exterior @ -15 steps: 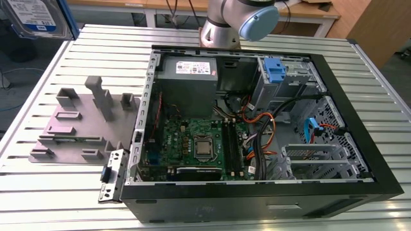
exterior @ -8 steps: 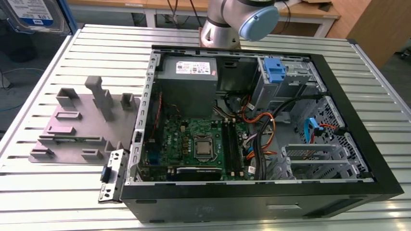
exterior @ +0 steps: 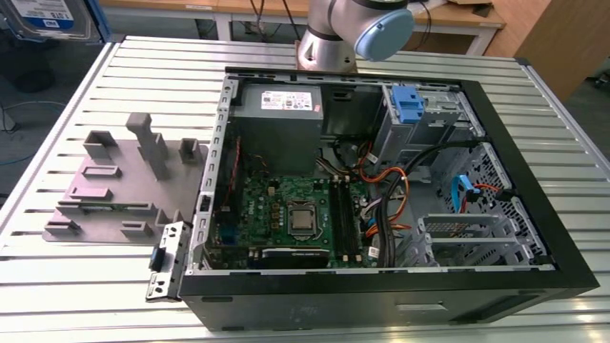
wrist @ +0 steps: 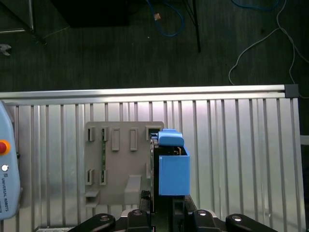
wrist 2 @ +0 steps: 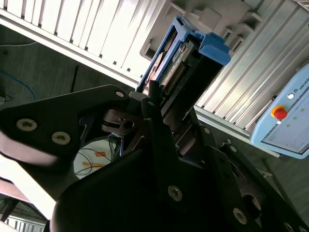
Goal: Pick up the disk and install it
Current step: 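Pick up the disk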
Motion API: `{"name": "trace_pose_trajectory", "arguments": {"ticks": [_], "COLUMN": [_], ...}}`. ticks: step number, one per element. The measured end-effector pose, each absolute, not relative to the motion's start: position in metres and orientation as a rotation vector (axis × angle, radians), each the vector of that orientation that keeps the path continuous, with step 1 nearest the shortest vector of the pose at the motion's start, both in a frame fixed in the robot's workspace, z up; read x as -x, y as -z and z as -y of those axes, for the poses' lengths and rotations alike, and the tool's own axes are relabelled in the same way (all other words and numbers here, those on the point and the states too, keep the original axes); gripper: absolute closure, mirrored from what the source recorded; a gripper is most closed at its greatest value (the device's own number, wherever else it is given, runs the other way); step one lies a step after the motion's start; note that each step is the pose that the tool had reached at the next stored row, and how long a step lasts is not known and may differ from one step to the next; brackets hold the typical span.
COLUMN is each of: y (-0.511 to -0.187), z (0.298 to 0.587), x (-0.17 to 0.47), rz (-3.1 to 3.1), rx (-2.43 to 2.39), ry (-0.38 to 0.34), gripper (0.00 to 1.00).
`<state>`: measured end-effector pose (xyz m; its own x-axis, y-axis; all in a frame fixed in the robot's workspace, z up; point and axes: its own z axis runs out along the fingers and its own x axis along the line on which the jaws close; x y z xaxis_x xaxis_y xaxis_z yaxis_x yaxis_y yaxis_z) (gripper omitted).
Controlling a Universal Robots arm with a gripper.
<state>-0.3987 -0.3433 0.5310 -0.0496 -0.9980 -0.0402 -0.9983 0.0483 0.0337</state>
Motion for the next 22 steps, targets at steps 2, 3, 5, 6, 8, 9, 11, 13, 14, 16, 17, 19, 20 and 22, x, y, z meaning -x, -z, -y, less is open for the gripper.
{"name": "trace_pose_trajectory", "arguments": {"ticks": [2, 3, 5, 6, 8, 9, 11, 13, 14, 16, 17, 19, 20, 22], "y": [-0.5313, -0.5313, -0.5314, -0.5314, -0.5314, -0.5314, -0.5320, -0.5337, -0.5351, -0.5369, -0.5369, -0.5369, -0.5370, -0.5369], "z": [0.3433, 0.3433, 0.3433, 0.3433, 0.3433, 0.3433, 0.3433, 0.3433, 0.3433, 0.3433, 0.3433, 0.3433, 0.3433, 0.3433], "x": [0.3987, 0.3987, 0.3987, 0.3987, 0.3987, 0.3987, 0.3987, 0.3987, 0.3987, 0.3986, 0.3987, 0.3986, 0.3987, 0.3983], "rz": [-2.270, -2.270, -2.270, -2.270, -2.270, -2.270, -2.270, -2.270, -2.270, -2.270, -2.270, -2.270, -2.270, -2.270], "rx": [2.162, 2.161, 2.162, 2.162, 2.162, 2.162, 2.162, 2.162, 2.162, 2.162, 2.162, 2.162, 2.162, 2.161], "ry": [-0.082, -0.082, -0.082, -0.082, -0.082, -0.082, -0.082, -0.082, -0.082, -0.082, -0.082, -0.082, -0.082, -0.082], "gripper": [0.65, 0.65, 0.65, 0.65, 0.65, 0.65, 0.65, 0.65, 0.65, 0.65, 0.65, 0.65, 0.65, 0.65]}}
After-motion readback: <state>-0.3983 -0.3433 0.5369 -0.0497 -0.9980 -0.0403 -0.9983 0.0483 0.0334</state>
